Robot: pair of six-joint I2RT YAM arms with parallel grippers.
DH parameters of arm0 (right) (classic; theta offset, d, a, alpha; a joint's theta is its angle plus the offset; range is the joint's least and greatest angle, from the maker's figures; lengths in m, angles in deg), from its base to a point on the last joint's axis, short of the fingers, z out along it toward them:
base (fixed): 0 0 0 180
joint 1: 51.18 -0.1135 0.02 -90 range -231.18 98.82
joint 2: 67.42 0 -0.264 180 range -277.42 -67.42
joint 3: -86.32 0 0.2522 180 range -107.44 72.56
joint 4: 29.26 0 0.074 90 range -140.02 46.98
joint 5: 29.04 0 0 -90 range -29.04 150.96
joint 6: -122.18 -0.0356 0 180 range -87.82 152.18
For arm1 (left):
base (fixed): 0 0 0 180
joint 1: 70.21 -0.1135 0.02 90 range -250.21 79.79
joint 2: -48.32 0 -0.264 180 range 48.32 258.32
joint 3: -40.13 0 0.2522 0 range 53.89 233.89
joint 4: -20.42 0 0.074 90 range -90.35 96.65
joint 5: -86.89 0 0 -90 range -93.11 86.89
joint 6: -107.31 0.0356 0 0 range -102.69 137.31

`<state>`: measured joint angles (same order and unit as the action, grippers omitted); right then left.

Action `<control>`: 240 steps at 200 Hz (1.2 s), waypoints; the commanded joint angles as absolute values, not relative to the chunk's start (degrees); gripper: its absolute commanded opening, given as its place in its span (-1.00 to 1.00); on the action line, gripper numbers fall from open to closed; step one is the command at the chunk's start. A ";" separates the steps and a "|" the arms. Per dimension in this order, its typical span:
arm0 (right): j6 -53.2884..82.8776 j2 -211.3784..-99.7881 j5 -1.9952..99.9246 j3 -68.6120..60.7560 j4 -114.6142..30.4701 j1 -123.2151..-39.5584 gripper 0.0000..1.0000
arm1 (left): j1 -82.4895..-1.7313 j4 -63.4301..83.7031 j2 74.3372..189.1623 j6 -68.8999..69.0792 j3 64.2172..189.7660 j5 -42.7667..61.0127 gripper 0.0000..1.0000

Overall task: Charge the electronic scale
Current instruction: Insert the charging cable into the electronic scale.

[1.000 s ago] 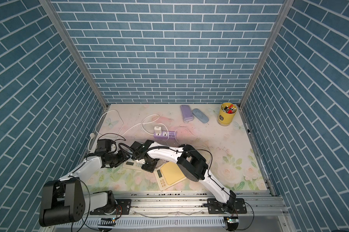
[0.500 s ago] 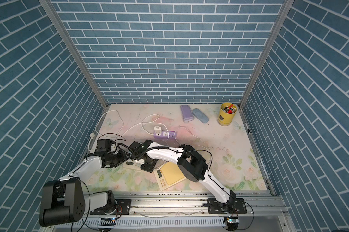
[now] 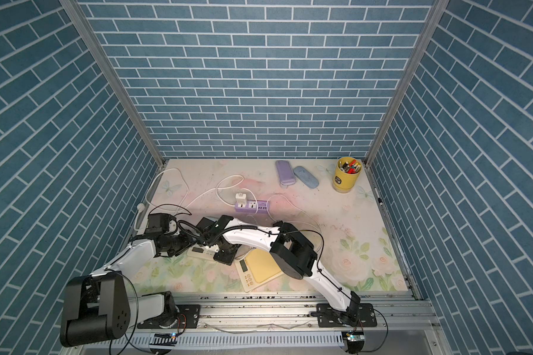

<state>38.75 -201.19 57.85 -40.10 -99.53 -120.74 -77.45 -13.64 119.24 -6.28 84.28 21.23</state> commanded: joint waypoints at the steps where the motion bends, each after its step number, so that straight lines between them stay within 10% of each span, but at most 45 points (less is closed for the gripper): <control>1: 40.79 -200.96 57.81 -41.48 -98.26 -121.39 -1.00 | -77.42 -15.90 119.65 -7.06 82.11 21.61 0.04; 240: 40.39 -209.87 51.01 -60.72 -96.63 -118.33 -1.00 | -73.68 -12.99 114.81 -17.58 74.46 26.13 0.02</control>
